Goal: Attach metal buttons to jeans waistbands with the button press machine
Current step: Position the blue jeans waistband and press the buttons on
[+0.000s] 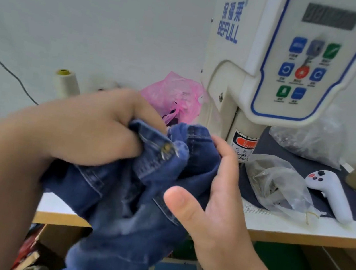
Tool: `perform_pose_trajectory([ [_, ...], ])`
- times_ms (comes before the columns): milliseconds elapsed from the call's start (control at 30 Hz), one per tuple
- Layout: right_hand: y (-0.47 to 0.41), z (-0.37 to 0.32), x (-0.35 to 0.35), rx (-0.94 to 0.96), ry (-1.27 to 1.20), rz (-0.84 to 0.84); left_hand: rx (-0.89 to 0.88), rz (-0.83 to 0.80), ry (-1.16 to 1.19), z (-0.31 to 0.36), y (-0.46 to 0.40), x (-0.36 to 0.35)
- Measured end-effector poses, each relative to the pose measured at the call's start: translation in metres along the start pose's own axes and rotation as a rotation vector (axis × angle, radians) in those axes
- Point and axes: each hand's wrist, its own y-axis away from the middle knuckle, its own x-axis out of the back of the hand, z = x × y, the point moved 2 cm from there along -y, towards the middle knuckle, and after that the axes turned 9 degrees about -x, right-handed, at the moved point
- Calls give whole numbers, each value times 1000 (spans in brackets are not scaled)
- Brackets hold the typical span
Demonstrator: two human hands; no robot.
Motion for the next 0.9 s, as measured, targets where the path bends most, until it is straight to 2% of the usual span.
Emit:
perform_pose_trajectory([
  [33,1,-2,4,4,65,46,-26,-67,50,9,-4,-6],
  [133,3,-10,24,94,270,172,-49,-128,160,16,-14,-23],
  [167,5,-12,30,126,315,162,-26,-159,157,13,-20,-30],
  [233,11,-14,39,97,253,52,29,-291,227,-1,-11,-47],
  [267,16,-14,41,68,209,5,65,-316,238,-3,-14,-52],
  [300,20,-12,44,51,183,-1,30,-317,249,0,-20,-53],
  [433,31,-4,61,5,146,177,-128,-55,360,13,-32,-47],
  [500,34,2,73,-14,118,281,-116,71,256,5,-34,-55],
  [633,40,14,86,-84,60,310,-78,142,159,3,-33,-61],
  [700,41,17,90,-105,42,314,-103,82,193,0,-30,-58],
  [800,40,18,94,-107,61,322,-156,-96,369,-3,-25,-51],
  [900,39,18,96,-97,24,361,-89,-265,542,-11,-16,-46],
])
